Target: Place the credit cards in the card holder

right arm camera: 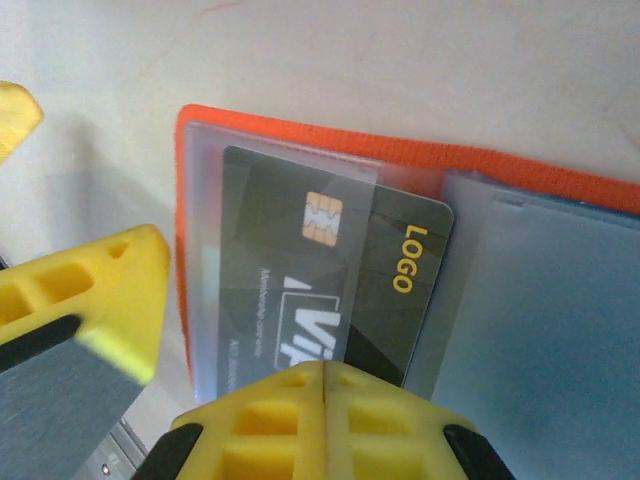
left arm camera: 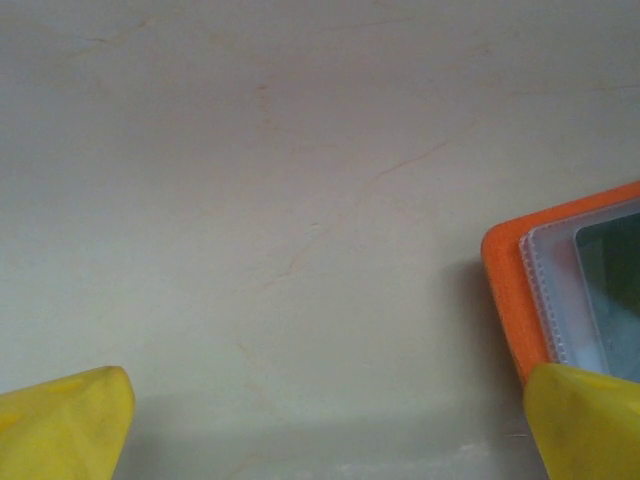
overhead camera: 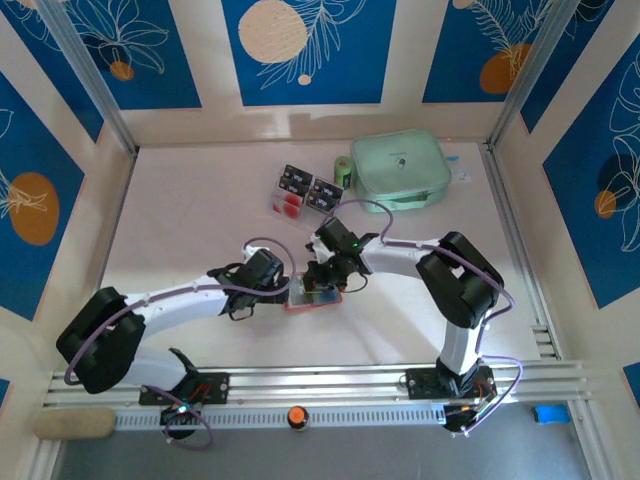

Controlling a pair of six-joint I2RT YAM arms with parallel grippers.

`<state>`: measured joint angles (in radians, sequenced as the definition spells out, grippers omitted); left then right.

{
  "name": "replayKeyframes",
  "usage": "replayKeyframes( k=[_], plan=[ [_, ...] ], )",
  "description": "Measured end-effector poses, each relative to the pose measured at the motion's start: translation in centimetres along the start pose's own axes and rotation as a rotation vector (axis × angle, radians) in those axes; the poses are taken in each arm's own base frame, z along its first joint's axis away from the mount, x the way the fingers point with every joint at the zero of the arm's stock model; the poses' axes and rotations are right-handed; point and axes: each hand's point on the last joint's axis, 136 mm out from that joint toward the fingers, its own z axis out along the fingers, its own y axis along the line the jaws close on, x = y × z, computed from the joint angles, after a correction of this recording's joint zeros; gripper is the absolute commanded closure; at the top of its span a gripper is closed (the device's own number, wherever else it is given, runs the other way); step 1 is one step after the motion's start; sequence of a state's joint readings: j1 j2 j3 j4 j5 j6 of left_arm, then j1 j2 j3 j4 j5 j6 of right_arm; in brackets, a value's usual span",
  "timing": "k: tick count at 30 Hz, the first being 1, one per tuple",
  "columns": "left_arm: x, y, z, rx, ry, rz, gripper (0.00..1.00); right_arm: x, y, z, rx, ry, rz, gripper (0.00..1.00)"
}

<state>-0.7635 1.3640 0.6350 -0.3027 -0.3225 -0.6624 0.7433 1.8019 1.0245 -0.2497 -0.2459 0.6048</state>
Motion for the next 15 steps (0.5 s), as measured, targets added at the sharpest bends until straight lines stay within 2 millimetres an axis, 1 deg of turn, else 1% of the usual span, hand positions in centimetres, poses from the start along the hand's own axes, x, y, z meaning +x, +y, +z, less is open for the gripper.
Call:
replayKeyframes(
  k=[4, 7, 11, 15],
  plan=[
    [1.1, 0.6, 0.6, -0.022, 0.027, -0.006, 0.0, -0.9, 0.4, -0.8, -0.003, -0.024, -0.014, 0.96],
    [1.8, 1.0, 1.1, -0.039, 0.05, -0.002, 0.0, -1.3, 0.3, -1.0, 0.003, -0.031, -0.02, 0.96],
    [1.9, 1.0, 1.3, -0.042, 0.054, -0.003, 0.0, -1.4, 0.1, -1.1, 0.009, -0.031, -0.023, 0.97],
    [1.9, 1.0, 1.4, -0.043, 0.054, -0.003, 0.0, -1.3, -0.5, -0.4, 0.025, -0.017, -0.019, 0.97]
  ],
)
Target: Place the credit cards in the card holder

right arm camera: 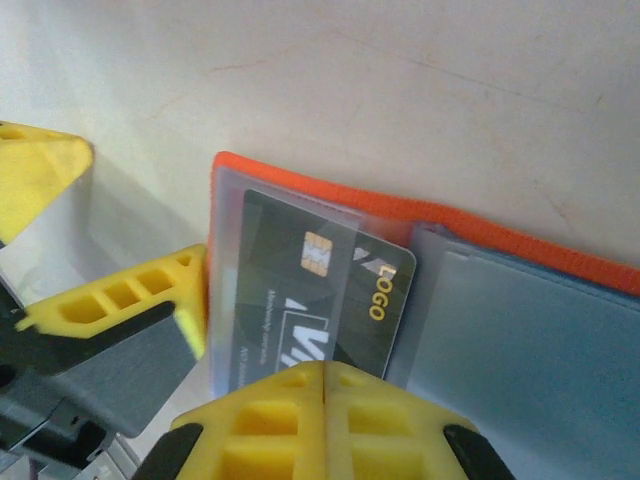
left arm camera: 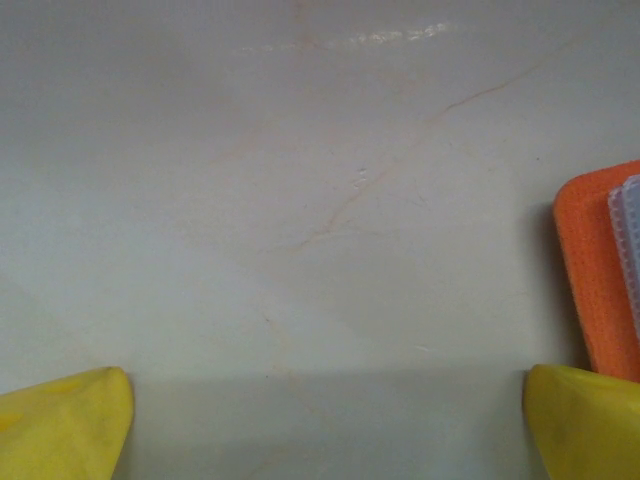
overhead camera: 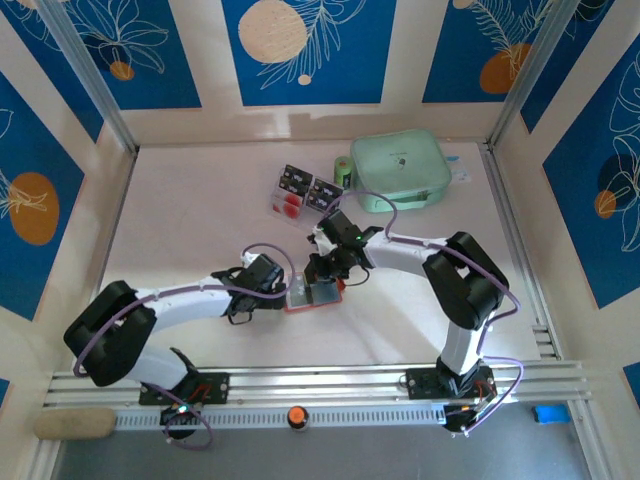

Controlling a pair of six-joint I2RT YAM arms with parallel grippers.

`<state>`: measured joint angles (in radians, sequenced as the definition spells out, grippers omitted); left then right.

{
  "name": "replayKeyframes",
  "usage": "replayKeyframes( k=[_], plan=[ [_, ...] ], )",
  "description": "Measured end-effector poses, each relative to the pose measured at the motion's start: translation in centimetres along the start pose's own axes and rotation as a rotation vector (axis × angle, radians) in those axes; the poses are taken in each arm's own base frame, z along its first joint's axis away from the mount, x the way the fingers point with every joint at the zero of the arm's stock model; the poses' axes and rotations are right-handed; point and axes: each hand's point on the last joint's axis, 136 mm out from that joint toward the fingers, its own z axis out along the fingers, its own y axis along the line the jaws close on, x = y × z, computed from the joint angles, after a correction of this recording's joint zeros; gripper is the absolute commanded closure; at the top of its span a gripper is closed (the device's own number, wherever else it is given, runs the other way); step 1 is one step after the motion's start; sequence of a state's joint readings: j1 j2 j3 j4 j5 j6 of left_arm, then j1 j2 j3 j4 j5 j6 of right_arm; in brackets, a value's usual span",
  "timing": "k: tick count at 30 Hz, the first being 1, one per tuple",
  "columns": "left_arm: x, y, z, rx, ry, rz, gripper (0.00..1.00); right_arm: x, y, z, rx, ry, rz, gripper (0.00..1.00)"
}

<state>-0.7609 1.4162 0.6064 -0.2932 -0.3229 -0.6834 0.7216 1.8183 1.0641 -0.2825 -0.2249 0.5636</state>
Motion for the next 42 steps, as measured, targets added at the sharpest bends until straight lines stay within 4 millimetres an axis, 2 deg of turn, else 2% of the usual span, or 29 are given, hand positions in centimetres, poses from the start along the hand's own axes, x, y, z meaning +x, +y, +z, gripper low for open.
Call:
replayKeyframes(
  k=[6, 19, 26, 33, 42],
  plan=[
    [0.0, 0.0, 0.0, 0.0, 0.0, 0.0, 0.0, 0.5, -0.8, 1.3, 0.019, 0.037, 0.003, 0.97],
    [0.0, 0.0, 0.1, 0.001, -0.001, 0.0, 0.0, 0.4, 0.9, 2.5, 0.012, 0.066, -0.037, 1.0],
    [0.0, 0.0, 0.1, 0.001, -0.002, 0.0, 0.0, 0.6, 0.8, 2.0, 0.02, 0.071, -0.031, 1.0],
    [0.0, 0.0, 0.1, 0.004, -0.005, -0.002, 0.0, -0.1, 1.7, -0.5, 0.01, 0.013, -0.046, 1.0],
    [0.0, 0.0, 0.1, 0.004, -0.006, -0.002, 0.0, 1.3, 0.4, 0.0, 0.034, 0.044, -0.027, 1.0]
  ],
)
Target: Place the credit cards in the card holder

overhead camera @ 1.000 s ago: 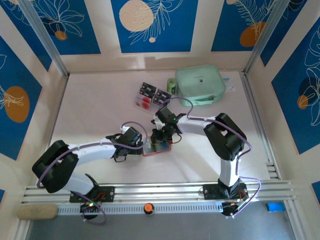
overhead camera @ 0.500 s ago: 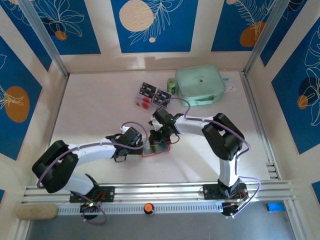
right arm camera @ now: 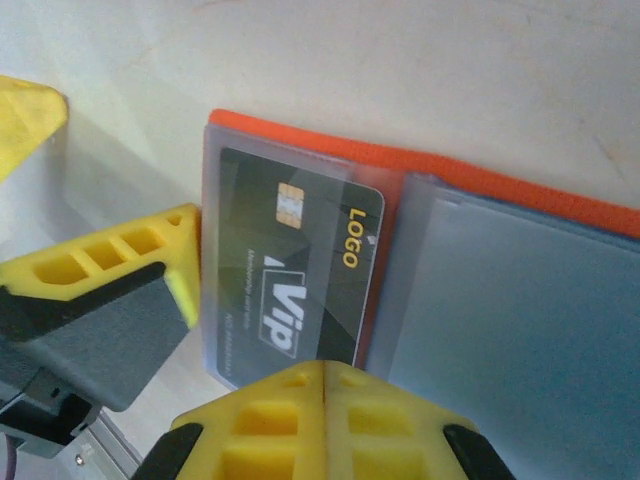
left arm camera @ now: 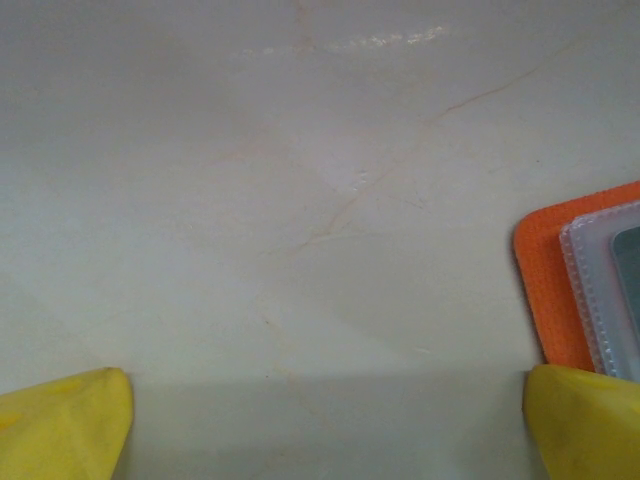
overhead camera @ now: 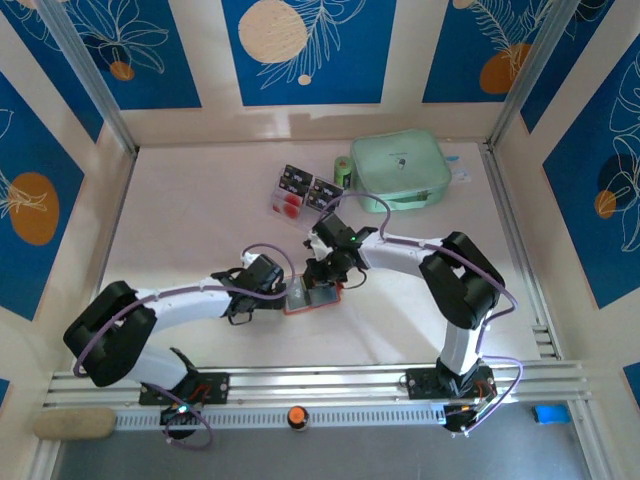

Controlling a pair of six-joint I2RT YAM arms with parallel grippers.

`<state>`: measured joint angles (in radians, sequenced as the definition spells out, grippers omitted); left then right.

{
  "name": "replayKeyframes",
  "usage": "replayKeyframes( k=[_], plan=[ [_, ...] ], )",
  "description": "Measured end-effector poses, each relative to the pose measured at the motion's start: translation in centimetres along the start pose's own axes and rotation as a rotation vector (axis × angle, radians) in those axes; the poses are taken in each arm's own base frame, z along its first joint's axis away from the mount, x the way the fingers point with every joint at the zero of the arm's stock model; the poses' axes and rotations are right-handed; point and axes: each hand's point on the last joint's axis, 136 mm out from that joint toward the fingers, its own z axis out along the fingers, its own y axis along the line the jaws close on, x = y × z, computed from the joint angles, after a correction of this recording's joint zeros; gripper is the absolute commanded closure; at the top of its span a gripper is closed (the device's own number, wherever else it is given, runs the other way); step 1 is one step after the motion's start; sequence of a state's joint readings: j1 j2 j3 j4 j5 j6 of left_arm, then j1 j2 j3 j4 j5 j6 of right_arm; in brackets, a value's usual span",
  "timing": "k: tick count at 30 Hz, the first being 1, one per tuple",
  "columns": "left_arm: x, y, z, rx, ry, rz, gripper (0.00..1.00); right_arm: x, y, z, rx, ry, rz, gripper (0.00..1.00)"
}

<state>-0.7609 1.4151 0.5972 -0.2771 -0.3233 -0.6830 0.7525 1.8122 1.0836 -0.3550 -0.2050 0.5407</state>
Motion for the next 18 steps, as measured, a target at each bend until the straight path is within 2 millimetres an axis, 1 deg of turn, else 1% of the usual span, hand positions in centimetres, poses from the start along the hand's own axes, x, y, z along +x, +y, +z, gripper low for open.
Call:
replayKeyframes(
  k=[8, 13, 18],
  plan=[
    [0.0, 0.0, 0.0, 0.0, -0.001, 0.0, 0.0, 0.5, -0.9, 1.3, 0.021, 0.033, 0.009, 1.0],
    [0.0, 0.0, 0.0, 0.0, 0.0, 0.001, 0.0, 0.4, -0.2, 1.8, 0.021, 0.044, -0.016, 1.0],
    [0.0, 0.0, 0.0, 0.0, 0.0, 0.0, 0.0, 0.4, -0.1, 2.0, 0.031, 0.059, -0.021, 1.0]
  ],
)
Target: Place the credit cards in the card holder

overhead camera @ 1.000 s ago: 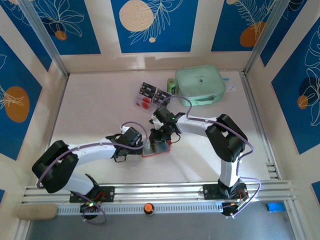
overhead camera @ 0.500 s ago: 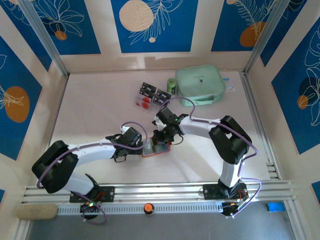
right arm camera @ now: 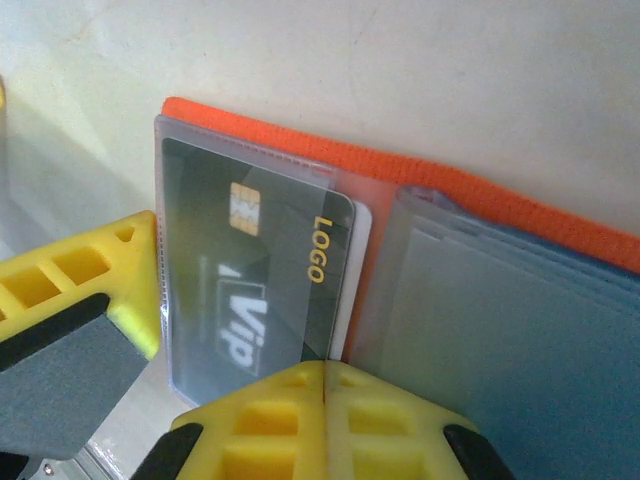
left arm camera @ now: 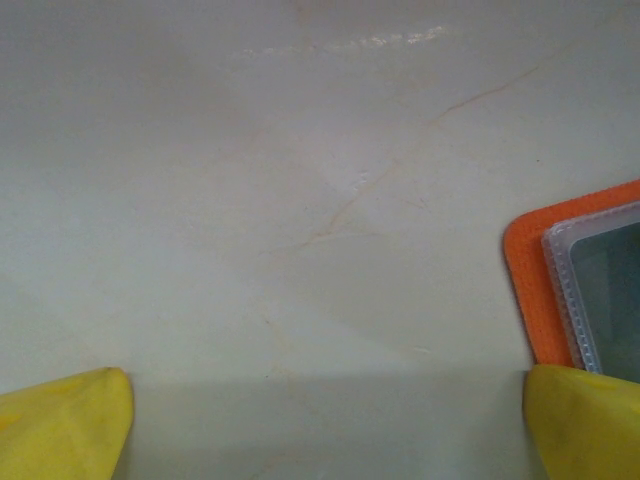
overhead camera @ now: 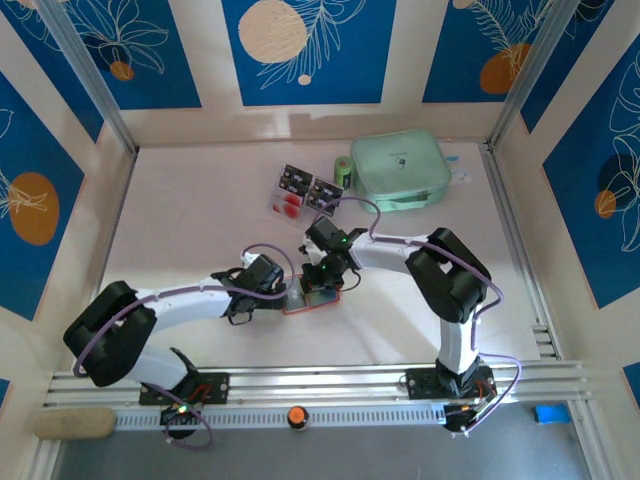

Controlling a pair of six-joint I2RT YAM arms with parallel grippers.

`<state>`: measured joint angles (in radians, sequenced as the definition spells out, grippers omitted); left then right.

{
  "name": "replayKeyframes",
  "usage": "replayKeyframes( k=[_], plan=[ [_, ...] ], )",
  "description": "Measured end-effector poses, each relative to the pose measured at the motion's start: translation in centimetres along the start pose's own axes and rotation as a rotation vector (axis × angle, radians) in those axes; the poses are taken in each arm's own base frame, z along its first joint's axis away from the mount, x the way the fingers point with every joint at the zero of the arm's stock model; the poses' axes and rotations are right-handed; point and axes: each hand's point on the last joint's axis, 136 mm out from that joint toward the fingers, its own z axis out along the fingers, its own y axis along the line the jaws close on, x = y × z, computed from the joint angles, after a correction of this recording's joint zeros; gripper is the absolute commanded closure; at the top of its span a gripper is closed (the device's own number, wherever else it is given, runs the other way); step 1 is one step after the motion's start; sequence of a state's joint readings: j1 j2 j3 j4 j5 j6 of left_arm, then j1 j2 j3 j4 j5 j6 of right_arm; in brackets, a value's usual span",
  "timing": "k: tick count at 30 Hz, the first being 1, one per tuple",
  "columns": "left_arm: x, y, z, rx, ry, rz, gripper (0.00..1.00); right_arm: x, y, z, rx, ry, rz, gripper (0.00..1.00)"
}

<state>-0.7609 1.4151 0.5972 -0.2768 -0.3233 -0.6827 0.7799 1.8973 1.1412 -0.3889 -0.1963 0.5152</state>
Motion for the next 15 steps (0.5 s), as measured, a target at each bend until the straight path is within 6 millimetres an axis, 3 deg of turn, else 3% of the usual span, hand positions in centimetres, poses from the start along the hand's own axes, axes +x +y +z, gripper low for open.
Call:
replayKeyframes(
  k=[9, 15],
  plan=[
    [0.0, 0.0, 0.0, 0.001, -0.001, 0.0, 0.0, 0.1, 0.2, -0.5, 0.011, 0.007, -0.011, 0.96],
    [0.0, 0.0, -0.1, 0.003, -0.003, -0.001, 0.0, -0.3, 1.0, -4.5, -0.002, -0.076, -0.036, 0.79]
  ],
)
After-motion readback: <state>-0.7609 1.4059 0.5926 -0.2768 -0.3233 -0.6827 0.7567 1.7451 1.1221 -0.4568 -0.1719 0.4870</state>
